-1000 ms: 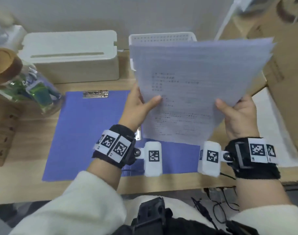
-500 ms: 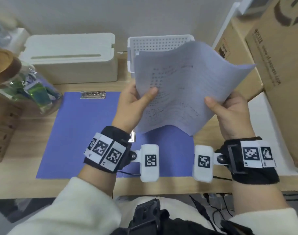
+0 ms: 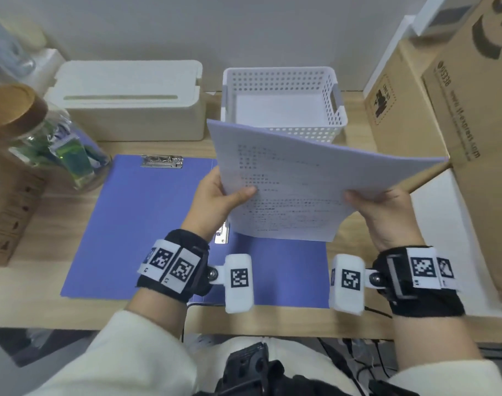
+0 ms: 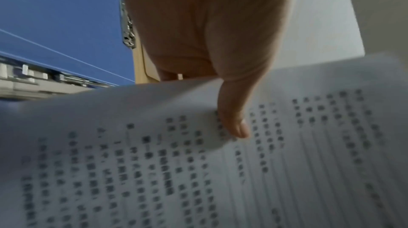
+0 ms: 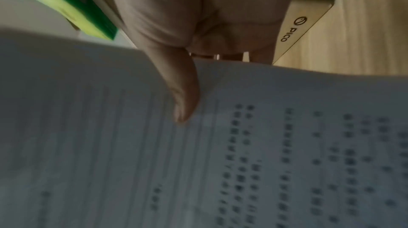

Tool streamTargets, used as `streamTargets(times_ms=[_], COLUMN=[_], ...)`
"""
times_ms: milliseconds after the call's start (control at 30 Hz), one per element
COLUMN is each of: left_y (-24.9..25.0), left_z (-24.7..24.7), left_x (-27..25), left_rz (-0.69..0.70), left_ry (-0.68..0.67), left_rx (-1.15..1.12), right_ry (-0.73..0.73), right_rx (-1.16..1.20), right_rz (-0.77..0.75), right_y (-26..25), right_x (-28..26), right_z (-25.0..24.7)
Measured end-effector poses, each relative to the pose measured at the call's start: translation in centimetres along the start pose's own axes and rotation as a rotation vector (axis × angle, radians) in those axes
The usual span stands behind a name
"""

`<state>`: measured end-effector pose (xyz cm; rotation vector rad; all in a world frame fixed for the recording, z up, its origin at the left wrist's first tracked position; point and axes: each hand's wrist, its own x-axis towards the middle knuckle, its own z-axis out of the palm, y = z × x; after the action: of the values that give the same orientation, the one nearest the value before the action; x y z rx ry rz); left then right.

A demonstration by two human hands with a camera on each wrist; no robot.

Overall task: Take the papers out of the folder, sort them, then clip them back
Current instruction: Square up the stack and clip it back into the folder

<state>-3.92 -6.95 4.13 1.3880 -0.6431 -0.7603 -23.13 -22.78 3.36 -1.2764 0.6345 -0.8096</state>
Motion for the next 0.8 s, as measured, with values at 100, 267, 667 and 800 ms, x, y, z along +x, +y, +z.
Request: streamTargets(times_ms=[100, 267, 667, 800], left_y=[-0.5, -0.9, -2.5, -3.8], left_z=[0.1, 0.2, 0.3, -0.1], left_x=[0.0, -0.1, 0.2, -0.2], left_rz=[-0.024, -0.056, -0.103, -0.189], left_ry=[-0.011, 0.004, -0.019, -0.043], left_rx=[0.037, 0.024, 0.012, 0.04], right_ry=[0.015, -0.062, 0.008, 0.024], right_rx=[-0.064, -0.075, -0.21, -0.301], right_rz=[0.037, 0.083, 0.165, 0.203], right_y=[0.6, 0.9, 1.8, 2.2], right_x=[0.0, -0.3, 0.1, -0.2], right_z=[-0.3, 0.0, -0.7, -0.3])
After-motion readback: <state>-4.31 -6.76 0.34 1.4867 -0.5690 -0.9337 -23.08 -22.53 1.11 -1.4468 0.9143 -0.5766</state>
